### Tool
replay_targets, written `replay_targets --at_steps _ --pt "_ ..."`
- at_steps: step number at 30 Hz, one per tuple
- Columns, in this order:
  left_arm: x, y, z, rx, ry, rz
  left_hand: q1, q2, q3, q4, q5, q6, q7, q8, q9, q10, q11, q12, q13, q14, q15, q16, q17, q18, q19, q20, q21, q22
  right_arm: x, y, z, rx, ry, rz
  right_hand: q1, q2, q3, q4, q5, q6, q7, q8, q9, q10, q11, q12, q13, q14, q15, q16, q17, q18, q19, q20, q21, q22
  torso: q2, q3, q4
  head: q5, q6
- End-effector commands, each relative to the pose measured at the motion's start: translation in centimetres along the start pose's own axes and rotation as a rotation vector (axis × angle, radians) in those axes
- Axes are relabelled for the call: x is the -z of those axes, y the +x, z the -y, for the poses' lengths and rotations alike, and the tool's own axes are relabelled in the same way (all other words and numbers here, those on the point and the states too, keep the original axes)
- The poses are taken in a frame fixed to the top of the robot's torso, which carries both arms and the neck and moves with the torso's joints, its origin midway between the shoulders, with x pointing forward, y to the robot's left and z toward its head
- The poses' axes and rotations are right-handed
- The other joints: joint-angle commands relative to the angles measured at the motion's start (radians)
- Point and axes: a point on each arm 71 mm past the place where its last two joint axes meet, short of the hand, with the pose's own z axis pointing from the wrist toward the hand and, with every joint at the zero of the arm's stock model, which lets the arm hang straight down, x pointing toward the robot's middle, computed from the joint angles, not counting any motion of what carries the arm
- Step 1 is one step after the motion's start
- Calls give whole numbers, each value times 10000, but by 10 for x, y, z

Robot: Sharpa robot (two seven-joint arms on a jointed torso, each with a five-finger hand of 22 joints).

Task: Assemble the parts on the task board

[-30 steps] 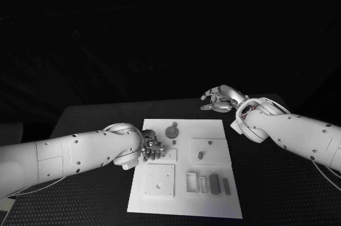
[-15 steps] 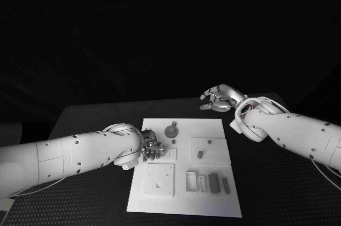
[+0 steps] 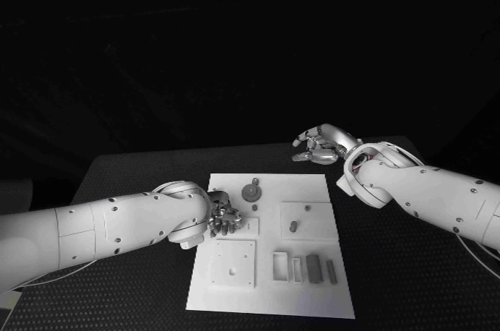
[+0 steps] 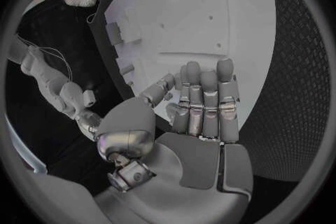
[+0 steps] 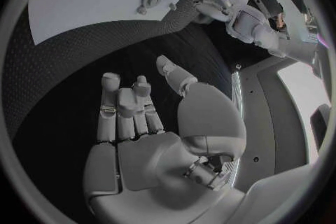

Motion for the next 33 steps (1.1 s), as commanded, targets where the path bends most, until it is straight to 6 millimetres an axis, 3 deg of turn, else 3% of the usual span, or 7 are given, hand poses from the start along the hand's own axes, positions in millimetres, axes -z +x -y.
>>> replay_targets --at_steps 1,10,14,16,33 --pt "0 3 3 -81 88 -122 -334 -529 -397 121 -96 70 9 -84 -64 80 4 -54 -19 39 -14 -26 -48 183 18 -33 -13 184 0 1 -1 -12 -83 -141 -8 86 -15 -25 24 -139 214 31 -14 -46 -9 39 -17 -83 -18 24 -12 147 31 -35 -16 95 3 5 -8 4 -1" --pt "0 1 2 -18 81 -22 -661 -1090 -1003 446 -274 100 -8 -128 -154 107 -16 -92 -17 43 -42 -1 -132 204 42 -56 -115 169 0 1 -1 -13 -69 -161 -17 78 -20 -25 24 -149 216 28 -18 -49 -7 39 -23 -87 -16 23 -15 147 27 -33 -19 95 2 -4 2 -23 -3" --pt "-1 0 1 24 56 45 -767 -1560 -1091 772 -656 102 -14 -138 -181 106 -24 -106 -5 31 -54 21 -169 217 62 -72 -178 164 0 1 -1 -17 -75 -174 -22 71 -23 -25 24 -156 217 25 -21 -52 -6 39 -27 -91 -15 21 -17 147 23 -32 -21 95 -2 -5 5 -24 -1" --pt "-1 0 0 30 56 54 -809 -1739 -1130 849 -674 99 -11 -138 -180 105 -22 -106 1 25 -55 30 -174 216 65 -69 -192 166 0 1 -1 -18 -78 -183 -22 68 -23 -26 24 -161 218 23 -23 -54 -5 39 -29 -93 -14 20 -18 147 21 -31 -23 95 -1 -7 7 -33 1" --pt "3 -3 -7 365 74 106 -783 -2008 -1109 1082 -676 95 -16 -128 -167 105 -29 -102 27 12 -64 63 -189 227 90 -75 -225 176 0 0 1 -7 -26 -172 -28 70 -23 -23 24 -173 221 19 -28 -59 -2 39 -37 -99 -12 18 -21 147 16 -30 -27 95 -7 -20 18 -43 47"
